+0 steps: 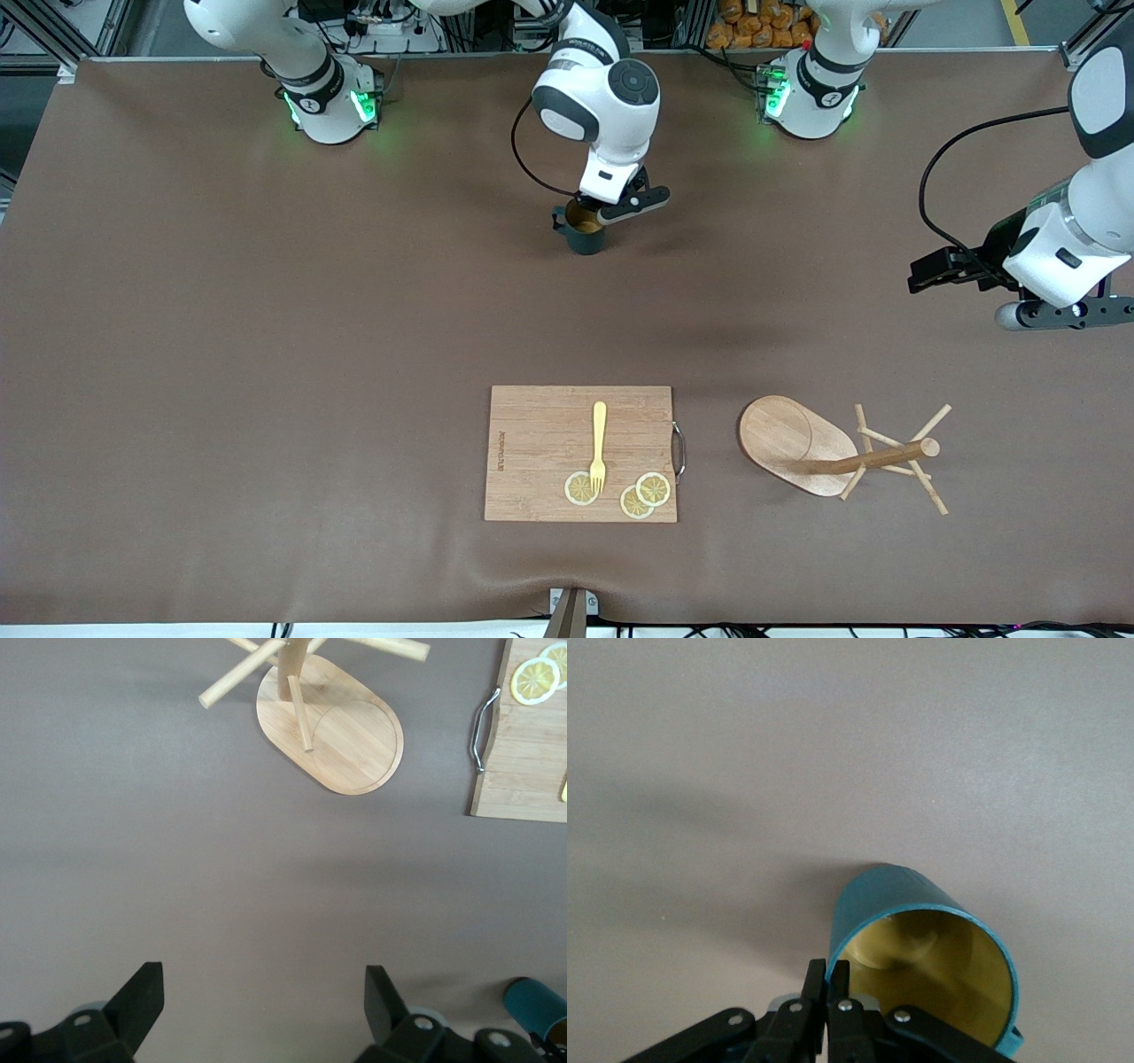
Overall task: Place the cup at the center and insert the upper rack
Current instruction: 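Lower the teal mug onto the table with the right gripper, then open the right gripper and withdraw while the left gripper reaches the mug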
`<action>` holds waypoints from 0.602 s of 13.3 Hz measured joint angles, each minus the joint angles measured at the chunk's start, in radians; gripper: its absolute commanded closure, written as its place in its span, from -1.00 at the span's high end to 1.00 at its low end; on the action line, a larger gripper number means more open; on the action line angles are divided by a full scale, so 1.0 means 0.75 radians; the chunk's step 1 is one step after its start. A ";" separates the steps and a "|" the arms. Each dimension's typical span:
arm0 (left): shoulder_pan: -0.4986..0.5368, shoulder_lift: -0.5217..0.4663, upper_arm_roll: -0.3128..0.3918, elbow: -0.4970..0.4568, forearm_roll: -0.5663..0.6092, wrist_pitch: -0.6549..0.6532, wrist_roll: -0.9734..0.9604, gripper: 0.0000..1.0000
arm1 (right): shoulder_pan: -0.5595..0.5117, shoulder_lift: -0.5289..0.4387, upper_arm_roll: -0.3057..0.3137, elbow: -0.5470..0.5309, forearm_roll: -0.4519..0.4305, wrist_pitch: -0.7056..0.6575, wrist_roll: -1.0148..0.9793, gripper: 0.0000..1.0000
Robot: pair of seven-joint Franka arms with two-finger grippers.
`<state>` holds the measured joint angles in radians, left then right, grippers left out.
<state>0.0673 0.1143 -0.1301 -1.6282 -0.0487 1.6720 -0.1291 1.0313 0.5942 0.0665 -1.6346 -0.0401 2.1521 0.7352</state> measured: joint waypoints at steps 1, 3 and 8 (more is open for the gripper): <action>0.000 0.000 0.000 0.001 0.000 0.000 -0.016 1.00 | 0.000 0.000 0.000 0.000 0.000 0.000 0.000 -0.77; 0.000 0.000 -0.001 0.002 -0.001 0.002 -0.036 1.00 | 0.000 0.000 0.000 0.000 -0.001 0.000 0.000 -0.52; 0.000 0.000 -0.001 0.002 -0.001 0.008 -0.042 1.00 | -0.005 0.000 -0.001 0.002 -0.001 0.000 0.000 0.20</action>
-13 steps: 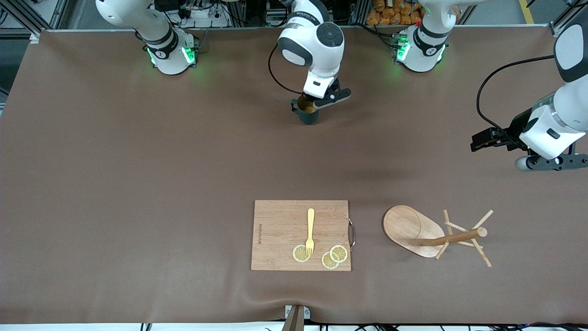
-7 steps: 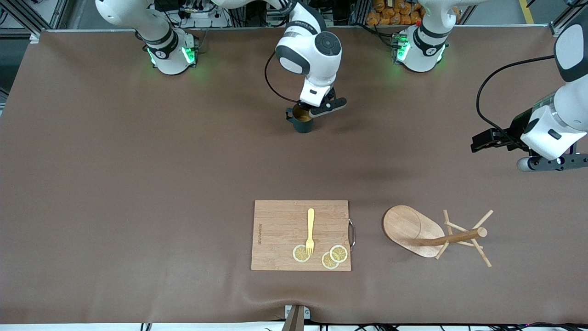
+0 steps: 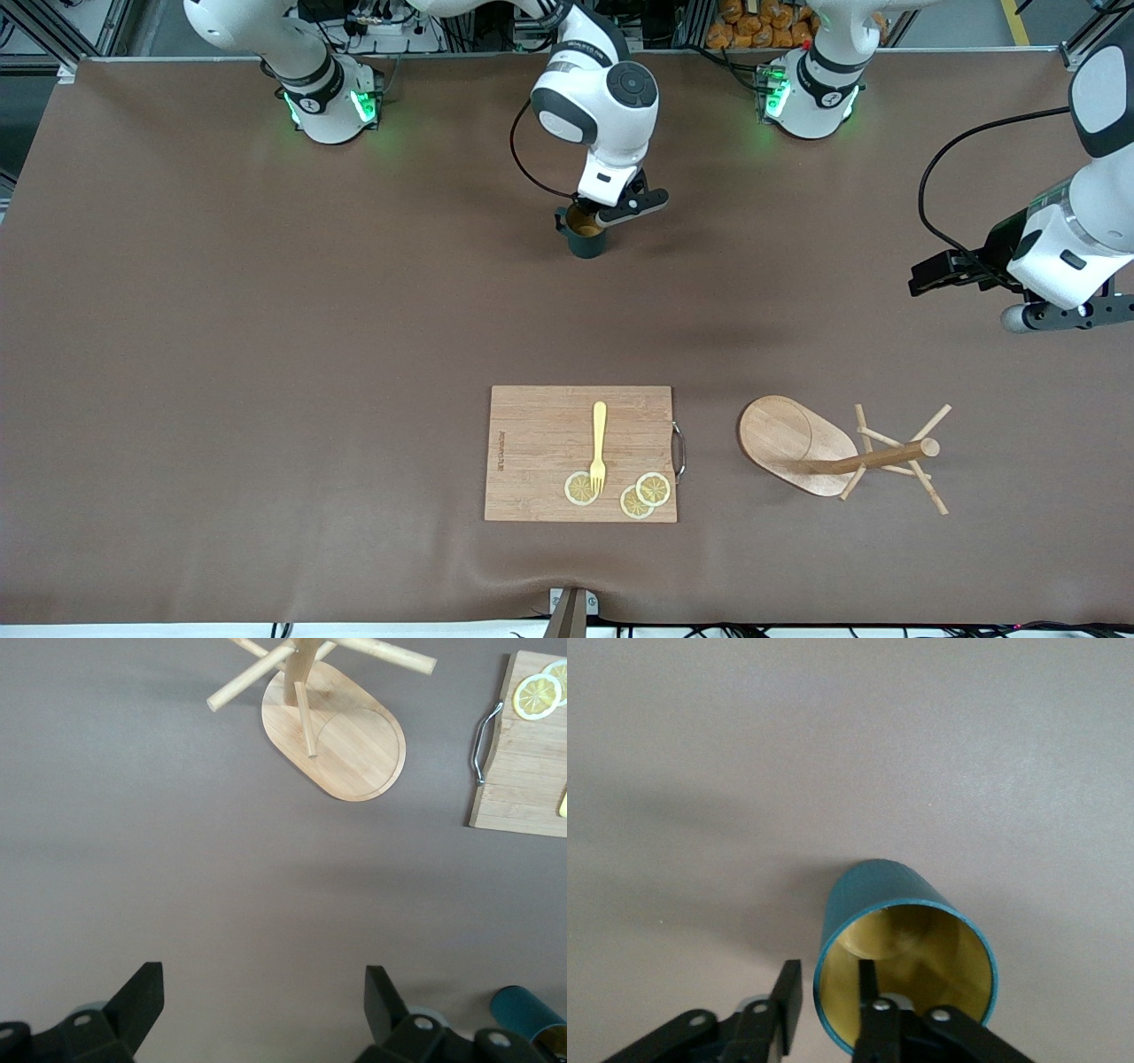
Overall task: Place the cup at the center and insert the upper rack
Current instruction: 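Open the right gripper and withdraw while the left gripper reaches the mug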
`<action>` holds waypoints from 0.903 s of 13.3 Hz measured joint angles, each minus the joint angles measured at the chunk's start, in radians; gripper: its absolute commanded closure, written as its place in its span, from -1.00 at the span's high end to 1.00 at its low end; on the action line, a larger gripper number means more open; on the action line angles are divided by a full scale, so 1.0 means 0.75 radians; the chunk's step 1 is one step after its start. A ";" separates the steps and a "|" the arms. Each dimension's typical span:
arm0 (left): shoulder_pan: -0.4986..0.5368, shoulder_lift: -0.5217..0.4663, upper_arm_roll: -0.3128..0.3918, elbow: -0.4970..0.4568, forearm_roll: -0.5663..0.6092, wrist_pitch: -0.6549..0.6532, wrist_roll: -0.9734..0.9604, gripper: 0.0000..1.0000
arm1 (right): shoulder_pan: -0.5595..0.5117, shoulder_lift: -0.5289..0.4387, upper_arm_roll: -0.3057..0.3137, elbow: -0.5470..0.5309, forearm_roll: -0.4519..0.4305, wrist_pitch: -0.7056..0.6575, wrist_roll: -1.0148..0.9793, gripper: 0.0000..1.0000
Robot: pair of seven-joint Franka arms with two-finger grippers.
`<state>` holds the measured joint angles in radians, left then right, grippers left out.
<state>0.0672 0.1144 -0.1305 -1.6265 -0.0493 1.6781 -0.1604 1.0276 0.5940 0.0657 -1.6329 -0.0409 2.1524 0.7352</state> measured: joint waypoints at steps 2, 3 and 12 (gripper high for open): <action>0.000 0.000 0.000 0.000 0.000 0.002 0.000 1.00 | -0.017 -0.004 -0.001 0.007 0.000 0.000 0.000 0.81; 0.000 0.000 0.000 0.000 0.000 0.002 0.000 1.00 | -0.032 -0.010 -0.001 0.011 0.000 0.000 0.000 1.00; -0.016 0.000 -0.033 0.004 0.000 0.007 -0.077 1.00 | -0.309 -0.314 -0.005 0.117 -0.002 -0.442 -0.322 1.00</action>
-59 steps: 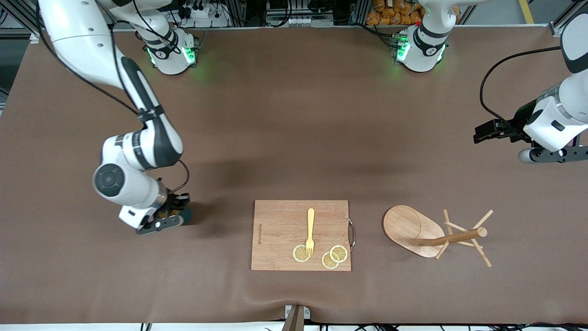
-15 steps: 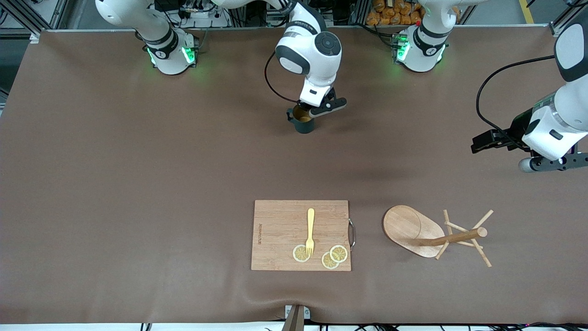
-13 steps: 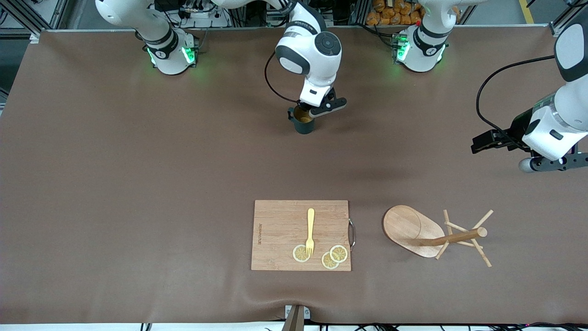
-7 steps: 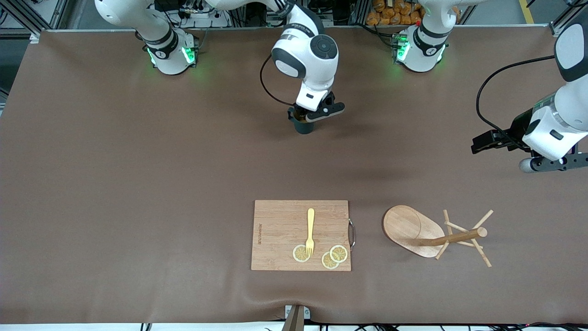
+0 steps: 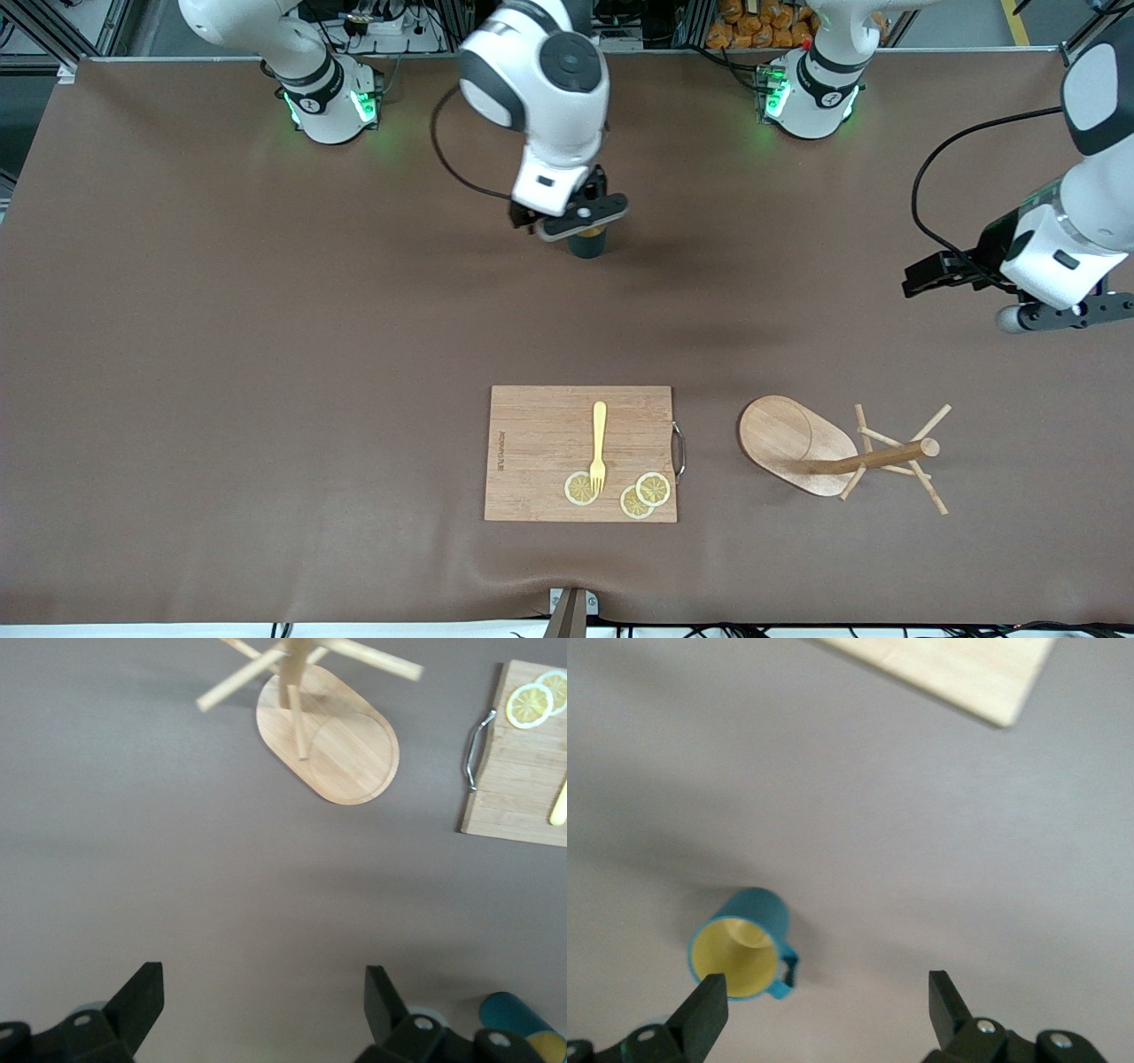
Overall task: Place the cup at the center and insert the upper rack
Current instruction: 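Open the right gripper and withdraw while the left gripper reaches the mug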
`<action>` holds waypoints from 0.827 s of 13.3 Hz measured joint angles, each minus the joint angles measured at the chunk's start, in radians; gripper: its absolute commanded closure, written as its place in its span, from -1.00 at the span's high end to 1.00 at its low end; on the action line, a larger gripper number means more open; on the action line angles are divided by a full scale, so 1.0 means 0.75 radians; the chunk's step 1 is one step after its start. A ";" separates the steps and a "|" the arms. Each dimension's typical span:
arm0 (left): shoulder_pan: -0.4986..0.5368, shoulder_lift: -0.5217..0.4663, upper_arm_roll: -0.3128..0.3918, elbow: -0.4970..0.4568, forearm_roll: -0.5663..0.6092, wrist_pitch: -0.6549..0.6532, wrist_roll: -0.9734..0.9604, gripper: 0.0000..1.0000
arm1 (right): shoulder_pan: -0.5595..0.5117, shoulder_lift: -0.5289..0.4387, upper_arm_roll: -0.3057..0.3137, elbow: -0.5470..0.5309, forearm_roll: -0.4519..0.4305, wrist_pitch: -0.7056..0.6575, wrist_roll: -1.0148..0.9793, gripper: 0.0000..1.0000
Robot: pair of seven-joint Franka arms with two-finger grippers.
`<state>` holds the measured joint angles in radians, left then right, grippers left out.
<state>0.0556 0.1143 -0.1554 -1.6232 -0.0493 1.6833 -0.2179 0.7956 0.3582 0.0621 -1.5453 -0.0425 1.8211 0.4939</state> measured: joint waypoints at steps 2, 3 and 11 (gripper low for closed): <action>-0.054 0.000 -0.009 0.001 0.000 0.000 -0.083 1.00 | -0.154 -0.089 -0.002 0.012 -0.002 -0.108 -0.112 1.00; -0.086 0.000 -0.012 0.001 0.000 0.000 -0.120 1.00 | -0.241 -0.127 -0.003 0.020 -0.002 -0.158 -0.179 1.00; -0.328 0.002 -0.024 0.000 -0.001 0.031 -0.702 1.00 | -0.880 -0.306 -0.003 0.040 -0.001 -0.255 -0.436 1.00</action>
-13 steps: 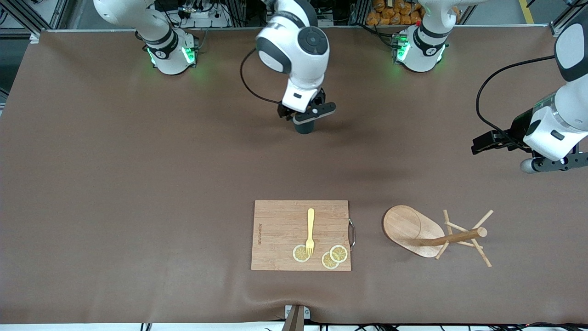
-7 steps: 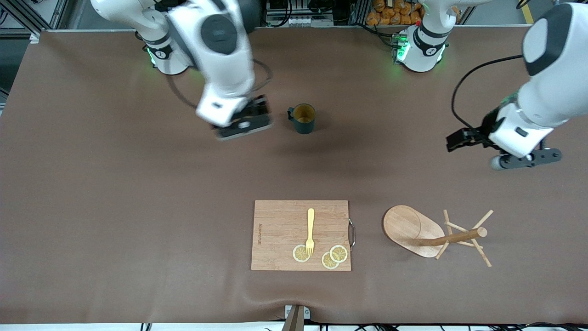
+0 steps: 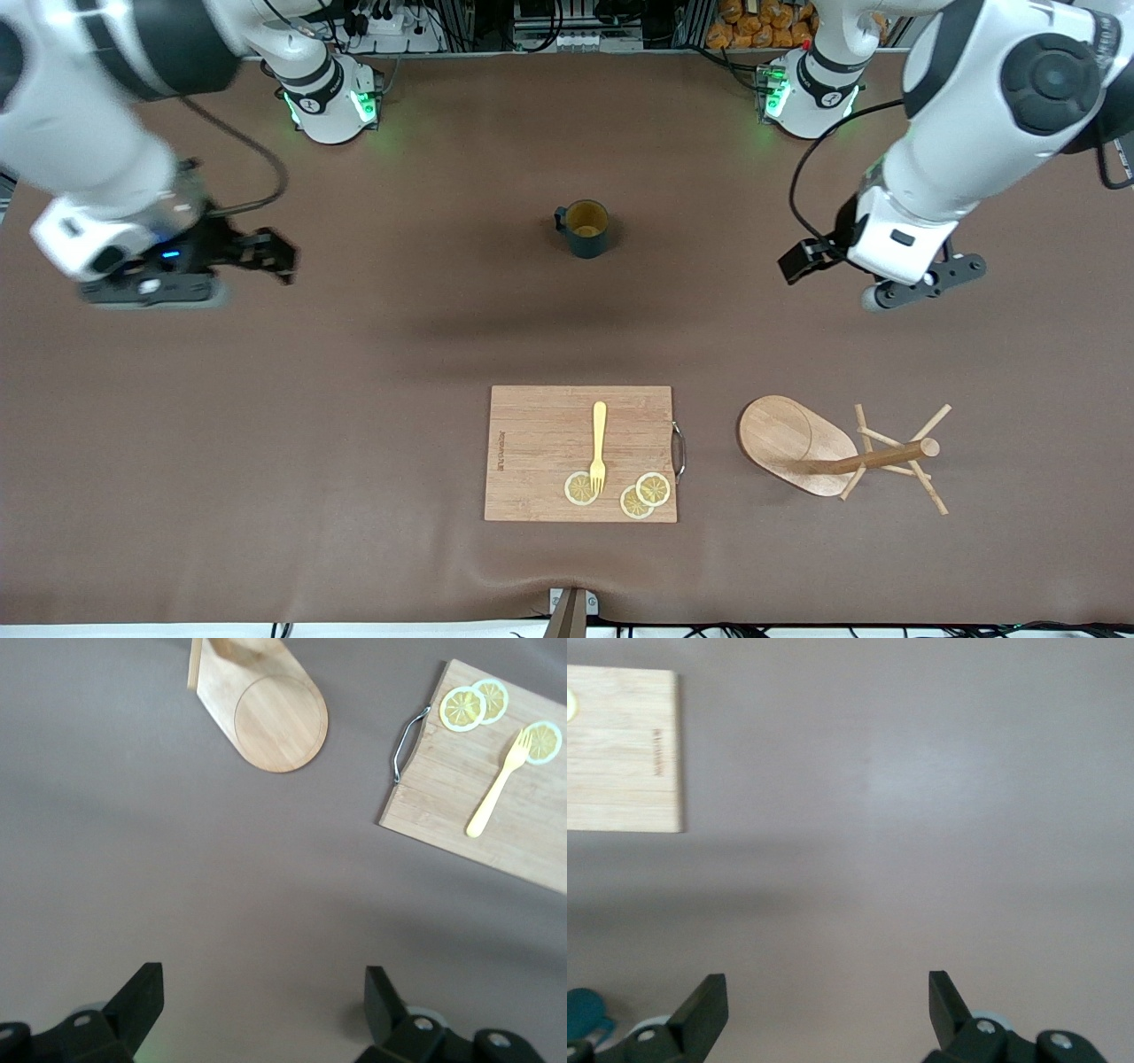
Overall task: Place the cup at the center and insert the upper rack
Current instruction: 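Open the right gripper and withdraw while the left gripper reaches the mug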
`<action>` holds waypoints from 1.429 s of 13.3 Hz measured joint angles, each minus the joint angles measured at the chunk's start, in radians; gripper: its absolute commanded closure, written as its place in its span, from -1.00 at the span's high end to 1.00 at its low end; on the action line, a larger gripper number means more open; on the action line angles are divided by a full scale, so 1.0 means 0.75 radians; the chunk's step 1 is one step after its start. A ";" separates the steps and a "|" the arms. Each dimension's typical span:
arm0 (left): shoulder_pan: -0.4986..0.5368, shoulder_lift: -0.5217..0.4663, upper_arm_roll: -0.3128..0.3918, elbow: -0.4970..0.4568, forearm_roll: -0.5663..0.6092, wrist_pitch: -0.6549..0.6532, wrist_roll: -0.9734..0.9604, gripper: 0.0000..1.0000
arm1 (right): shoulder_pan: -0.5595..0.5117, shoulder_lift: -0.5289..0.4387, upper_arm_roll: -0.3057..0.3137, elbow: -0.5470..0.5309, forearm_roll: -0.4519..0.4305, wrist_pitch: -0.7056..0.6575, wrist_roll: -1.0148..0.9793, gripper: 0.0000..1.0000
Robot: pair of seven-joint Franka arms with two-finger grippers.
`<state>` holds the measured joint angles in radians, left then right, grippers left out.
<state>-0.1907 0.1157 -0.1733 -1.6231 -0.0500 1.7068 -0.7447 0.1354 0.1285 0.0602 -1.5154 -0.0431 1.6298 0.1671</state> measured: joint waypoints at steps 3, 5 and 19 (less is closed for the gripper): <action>-0.137 0.008 -0.002 0.000 0.000 0.002 -0.355 1.00 | -0.171 0.001 0.000 -0.003 0.000 0.031 -0.187 1.00; -0.292 0.029 0.025 0.002 0.000 0.017 -0.623 1.00 | -0.232 0.004 0.000 -0.007 0.000 0.086 -0.226 1.00; -1.105 0.417 0.178 0.214 0.293 -0.011 -1.957 1.00 | -0.379 0.022 -0.015 -0.183 0.031 0.271 -0.315 1.00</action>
<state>-1.0195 0.4286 -0.0402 -1.4627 0.1696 1.6989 -2.2123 -0.1491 0.1451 0.0489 -1.6529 -0.0200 1.8328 -0.0689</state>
